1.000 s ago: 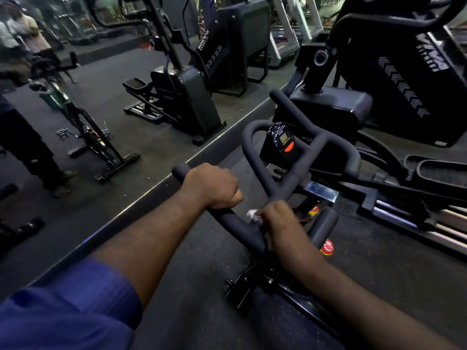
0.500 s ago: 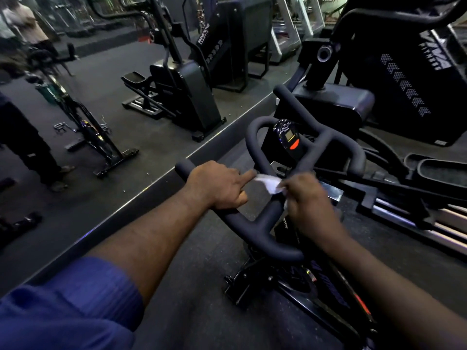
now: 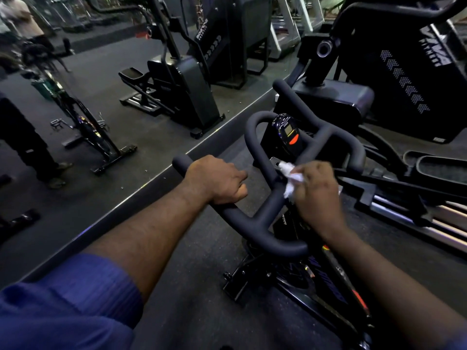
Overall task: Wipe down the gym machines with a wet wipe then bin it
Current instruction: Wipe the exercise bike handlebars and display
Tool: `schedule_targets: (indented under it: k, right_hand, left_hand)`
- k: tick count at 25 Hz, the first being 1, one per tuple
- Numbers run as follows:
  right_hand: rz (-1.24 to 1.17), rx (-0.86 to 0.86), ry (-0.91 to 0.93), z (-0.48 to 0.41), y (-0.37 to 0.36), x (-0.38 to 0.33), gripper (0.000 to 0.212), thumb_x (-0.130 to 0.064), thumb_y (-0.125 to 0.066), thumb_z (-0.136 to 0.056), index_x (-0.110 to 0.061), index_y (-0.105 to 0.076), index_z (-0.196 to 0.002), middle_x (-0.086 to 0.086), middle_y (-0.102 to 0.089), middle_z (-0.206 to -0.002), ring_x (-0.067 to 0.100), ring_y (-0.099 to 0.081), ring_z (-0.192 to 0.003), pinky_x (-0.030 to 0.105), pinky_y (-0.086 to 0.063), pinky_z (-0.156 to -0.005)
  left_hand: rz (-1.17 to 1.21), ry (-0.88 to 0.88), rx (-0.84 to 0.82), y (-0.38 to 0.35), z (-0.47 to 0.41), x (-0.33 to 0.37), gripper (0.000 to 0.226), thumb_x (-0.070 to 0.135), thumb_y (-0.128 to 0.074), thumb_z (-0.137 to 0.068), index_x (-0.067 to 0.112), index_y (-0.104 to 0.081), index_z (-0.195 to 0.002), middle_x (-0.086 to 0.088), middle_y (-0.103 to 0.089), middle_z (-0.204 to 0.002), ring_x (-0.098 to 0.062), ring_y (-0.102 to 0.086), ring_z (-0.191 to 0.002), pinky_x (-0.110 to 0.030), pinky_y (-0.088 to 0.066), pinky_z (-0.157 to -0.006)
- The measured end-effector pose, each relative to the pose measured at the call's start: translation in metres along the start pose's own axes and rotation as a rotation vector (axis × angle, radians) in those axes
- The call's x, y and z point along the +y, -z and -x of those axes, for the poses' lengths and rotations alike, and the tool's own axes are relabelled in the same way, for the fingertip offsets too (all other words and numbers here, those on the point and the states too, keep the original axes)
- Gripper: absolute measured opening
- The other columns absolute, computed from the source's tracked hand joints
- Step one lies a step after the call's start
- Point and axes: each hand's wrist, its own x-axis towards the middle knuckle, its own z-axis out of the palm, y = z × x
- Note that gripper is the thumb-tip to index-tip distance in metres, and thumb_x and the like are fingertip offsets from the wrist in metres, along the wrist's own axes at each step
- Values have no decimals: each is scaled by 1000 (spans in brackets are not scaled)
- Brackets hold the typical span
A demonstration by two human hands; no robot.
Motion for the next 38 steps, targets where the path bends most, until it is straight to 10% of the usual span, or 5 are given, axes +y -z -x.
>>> schedule_targets:
  k: [7,11,20,29,38]
  right_hand:
    - [166,-306,-10,33,-4,-8,20,4,-77,-72,-10,-65,-81,13,-60,-91,34,-60,-83,24,-29,-71]
    - [168,21,-180,-17,5,7,16,-1,-64,-83,-1,-67,-99,23,-60,-106,36,-57,-96,25,-34,-83]
    - [168,-108,-73,74,-17,-59,15,-9,-68,-78,-16,-55,-78,4,-58,-78,28,-58,-74,33,-39,-66]
    - [174,-357,381,124,13,-51,30,-23,-67,-102,-8,-72,-128,6,-64,-138,25,-63,-119,30,-46,-104]
    - [79,-71,-35,129,-29,-72,50,8,-72,-82,-19,-77,-124,-1,-72,-130,12,-68,-119,17,-48,-104]
  left_hand:
    - [10,17,36,-1,-1,0,47,54,-28,-100,24,-64,-106,-4,-71,-99,-29,-69,-86,-37,-34,-62]
    - [34,34,49,3,0,-1,47,49,-30,-100,23,-69,-99,-3,-71,-96,-28,-64,-78,-36,-34,-64]
    - [85,-25,122,-3,2,-6,45,45,-37,-95,18,-74,-94,-7,-72,-95,-31,-67,-82,-36,-39,-66]
    - [141,-78,203,-3,12,-8,45,44,-39,-95,18,-75,-103,-7,-73,-103,-33,-71,-93,-37,-40,-69]
    - [101,-116,160,7,14,-8,42,43,-43,-94,18,-76,-105,-8,-74,-108,-34,-71,-99,-36,-40,-71]
